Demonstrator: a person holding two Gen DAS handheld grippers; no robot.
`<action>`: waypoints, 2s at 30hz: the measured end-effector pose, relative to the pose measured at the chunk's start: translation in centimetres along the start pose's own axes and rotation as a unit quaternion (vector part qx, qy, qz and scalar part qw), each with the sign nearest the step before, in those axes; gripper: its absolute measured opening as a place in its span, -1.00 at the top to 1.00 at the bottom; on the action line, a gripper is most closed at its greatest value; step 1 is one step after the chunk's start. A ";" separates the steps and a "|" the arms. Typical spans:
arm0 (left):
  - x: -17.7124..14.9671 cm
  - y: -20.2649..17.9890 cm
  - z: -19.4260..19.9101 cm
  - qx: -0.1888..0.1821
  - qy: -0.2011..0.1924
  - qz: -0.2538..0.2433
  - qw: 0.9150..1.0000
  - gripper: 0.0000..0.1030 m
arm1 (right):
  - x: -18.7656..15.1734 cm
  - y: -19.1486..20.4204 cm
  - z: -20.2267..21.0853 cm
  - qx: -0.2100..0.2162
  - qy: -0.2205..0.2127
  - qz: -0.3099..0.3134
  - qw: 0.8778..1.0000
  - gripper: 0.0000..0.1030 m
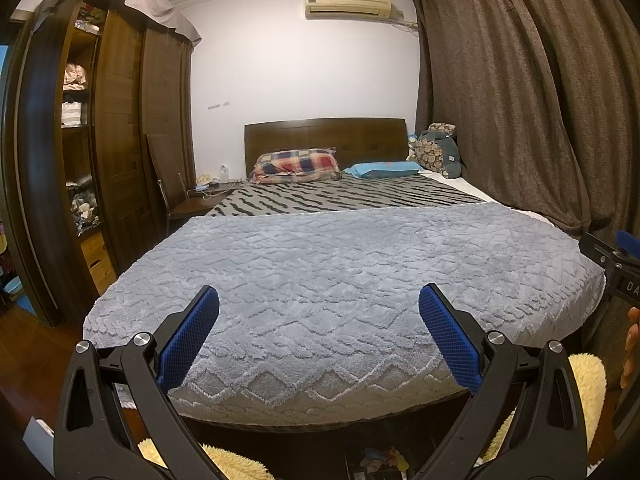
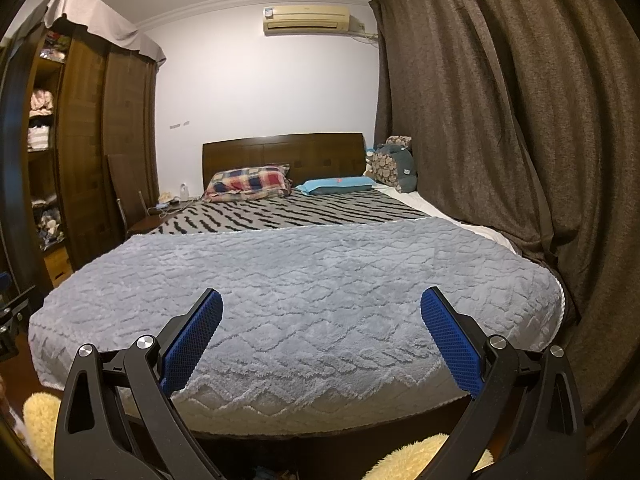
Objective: Collect trash
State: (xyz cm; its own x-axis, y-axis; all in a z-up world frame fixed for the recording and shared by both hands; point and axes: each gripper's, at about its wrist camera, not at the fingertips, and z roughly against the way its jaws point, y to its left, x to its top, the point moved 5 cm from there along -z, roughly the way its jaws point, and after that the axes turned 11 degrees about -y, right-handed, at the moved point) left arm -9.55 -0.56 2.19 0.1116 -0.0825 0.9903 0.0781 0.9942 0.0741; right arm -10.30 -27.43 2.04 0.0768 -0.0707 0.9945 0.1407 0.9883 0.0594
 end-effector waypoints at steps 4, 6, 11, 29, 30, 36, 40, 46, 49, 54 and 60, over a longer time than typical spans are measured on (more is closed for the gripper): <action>0.0 0.1 0.0 0.000 0.000 0.000 1.000 -0.84 | 0.0 0.1 -0.1 0.003 0.001 -0.001 1.000 -0.93; 0.0 0.1 0.0 0.000 0.001 0.000 1.000 -0.84 | 0.0 0.1 -0.1 0.003 0.001 -0.001 1.000 -0.93; 0.0 0.0 0.0 0.000 0.000 0.000 1.000 -0.84 | 0.0 0.3 -0.1 0.004 0.000 -0.001 1.000 -0.93; 0.0 0.0 0.0 0.000 -0.002 0.000 1.000 -0.84 | -0.1 0.4 -0.1 0.005 0.000 -0.002 1.000 -0.93; 0.0 0.0 0.0 0.000 -0.002 0.000 1.000 -0.84 | -0.1 0.3 -0.1 0.005 0.000 -0.001 1.000 -0.93; 0.0 0.0 0.0 0.000 -0.003 0.000 1.000 -0.84 | -0.1 0.3 0.0 0.004 -0.002 -0.002 1.000 -0.93; 0.0 0.0 0.0 0.000 -0.003 0.000 1.000 -0.84 | -0.1 0.2 0.1 0.003 -0.003 -0.003 1.000 -0.93; 0.1 0.0 0.1 0.000 -0.003 0.001 1.000 -0.84 | -0.1 0.1 0.1 0.003 -0.004 -0.004 1.000 -0.93; 0.1 0.1 0.1 0.000 -0.003 0.001 1.000 -0.84 | -0.1 0.1 0.1 0.003 -0.004 -0.004 1.000 -0.93; 0.1 0.1 0.2 0.001 -0.003 0.002 1.000 -0.84 | -0.1 0.1 0.1 0.003 -0.003 -0.004 1.000 -0.93; 0.2 0.3 0.3 0.001 -0.002 0.012 1.000 -0.84 | -0.2 0.2 0.1 0.002 -0.001 -0.003 1.000 -0.93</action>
State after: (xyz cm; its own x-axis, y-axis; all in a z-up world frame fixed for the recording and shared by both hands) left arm -9.81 -0.23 2.47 0.1086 -0.0585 0.9924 0.0743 0.9960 0.0505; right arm -10.42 -27.25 1.89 0.0746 -0.0772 0.9942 0.1368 0.9884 0.0665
